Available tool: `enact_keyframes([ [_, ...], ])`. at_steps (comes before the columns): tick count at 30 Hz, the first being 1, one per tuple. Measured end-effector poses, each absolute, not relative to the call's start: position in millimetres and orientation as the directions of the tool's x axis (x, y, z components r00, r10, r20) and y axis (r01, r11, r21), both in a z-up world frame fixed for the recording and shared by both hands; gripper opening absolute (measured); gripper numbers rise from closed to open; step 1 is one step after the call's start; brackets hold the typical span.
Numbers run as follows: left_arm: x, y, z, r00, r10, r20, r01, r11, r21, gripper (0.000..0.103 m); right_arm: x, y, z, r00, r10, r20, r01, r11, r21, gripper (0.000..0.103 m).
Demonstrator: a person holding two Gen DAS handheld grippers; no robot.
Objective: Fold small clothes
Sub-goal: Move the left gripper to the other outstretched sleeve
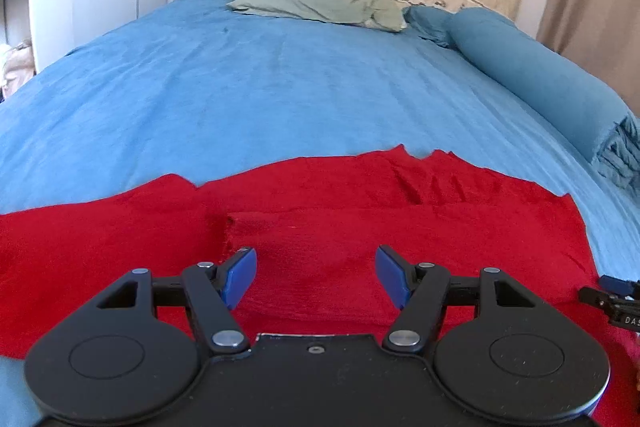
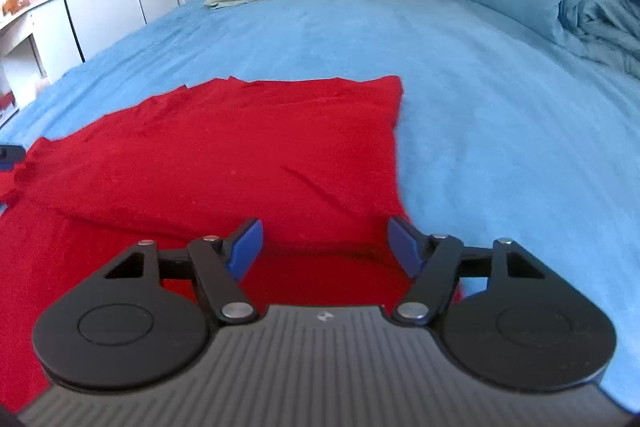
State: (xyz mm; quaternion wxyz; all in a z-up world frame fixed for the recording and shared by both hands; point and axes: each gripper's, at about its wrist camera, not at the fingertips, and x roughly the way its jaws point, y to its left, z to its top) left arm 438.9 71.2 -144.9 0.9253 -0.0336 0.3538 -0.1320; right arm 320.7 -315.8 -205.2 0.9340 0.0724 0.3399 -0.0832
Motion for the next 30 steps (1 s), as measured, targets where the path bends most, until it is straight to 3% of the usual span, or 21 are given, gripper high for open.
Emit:
enact_keyframes([
  [3,444,64,-144,0.714,-0.288,-0.638,0.242,0.957,-0.161,0.072,320,-319,-204,0.753,-0.110,-0.648,0.210,0.975,0.078,0.086],
  [5,447,60,-145,0.711,-0.309,-0.632,0.261,0.950,-0.171,0.076,323,-315,-191,0.793,-0.102,-0.600,0.197,0.976,0.094,0.087],
  [8,464,50,-151,0.707,-0.311,-0.635,0.277,0.948,-0.156,0.084,348,-300,-182,0.824,-0.098,-0.558,0.160,0.985,0.065,0.099],
  [13,498,51,-171,0.704,-0.272,-0.656,0.239,0.960,-0.142,0.087,396,-300,-201,0.803,-0.100,-0.588,0.167,0.984,0.061,0.100],
  [16,512,64,-189,0.671,-0.271,-0.690,0.193,0.963,-0.190,0.087,406,-311,-217,0.783,-0.083,-0.616,0.178,0.979,0.095,0.103],
  [20,511,73,-194,0.681,-0.322,-0.658,0.198,0.946,-0.258,0.095,406,-316,-223,0.788,-0.043,-0.614,0.152,0.980,0.128,0.103],
  [24,508,73,-176,0.683,-0.295,-0.669,0.152,0.952,-0.266,0.095,409,-309,-221,0.773,-0.052,-0.632,0.130,0.988,0.079,0.103],
  [27,488,91,-141,0.730,-0.282,-0.623,0.131,0.952,-0.278,0.095,403,-299,-207,0.783,-0.081,-0.617,0.135,0.990,0.041,0.103],
  [30,458,118,-100,0.791,-0.224,-0.569,0.094,0.964,-0.250,0.103,389,-286,-176,0.827,-0.055,-0.559,0.107,0.992,0.061,0.103],
])
